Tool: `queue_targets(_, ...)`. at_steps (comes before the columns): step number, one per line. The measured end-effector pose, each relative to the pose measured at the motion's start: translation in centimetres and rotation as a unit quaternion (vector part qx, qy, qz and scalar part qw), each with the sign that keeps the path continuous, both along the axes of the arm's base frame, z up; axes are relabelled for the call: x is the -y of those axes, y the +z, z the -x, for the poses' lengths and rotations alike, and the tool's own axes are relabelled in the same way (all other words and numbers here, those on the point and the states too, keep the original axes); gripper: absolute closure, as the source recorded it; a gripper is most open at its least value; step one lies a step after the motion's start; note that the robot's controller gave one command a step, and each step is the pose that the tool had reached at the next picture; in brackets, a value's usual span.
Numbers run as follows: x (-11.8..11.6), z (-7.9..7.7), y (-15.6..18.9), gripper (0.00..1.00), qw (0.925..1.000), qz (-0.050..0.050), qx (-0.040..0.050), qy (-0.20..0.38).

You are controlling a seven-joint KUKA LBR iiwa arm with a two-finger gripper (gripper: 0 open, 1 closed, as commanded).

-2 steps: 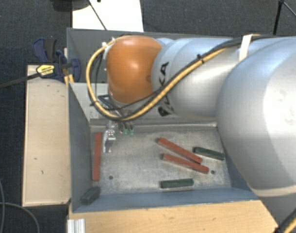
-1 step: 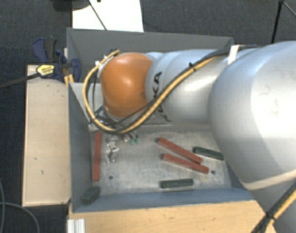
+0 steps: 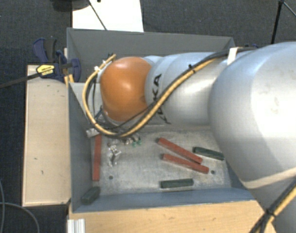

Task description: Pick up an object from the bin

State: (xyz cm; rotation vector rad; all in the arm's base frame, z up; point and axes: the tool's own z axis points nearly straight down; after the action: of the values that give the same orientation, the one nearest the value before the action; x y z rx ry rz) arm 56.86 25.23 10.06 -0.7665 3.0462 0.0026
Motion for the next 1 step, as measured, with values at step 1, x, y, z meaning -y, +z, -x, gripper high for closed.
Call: queue_targets(1,-0.06,-0.55,0.64,0.0,0.9907,-0.001,0.0032,0.136)
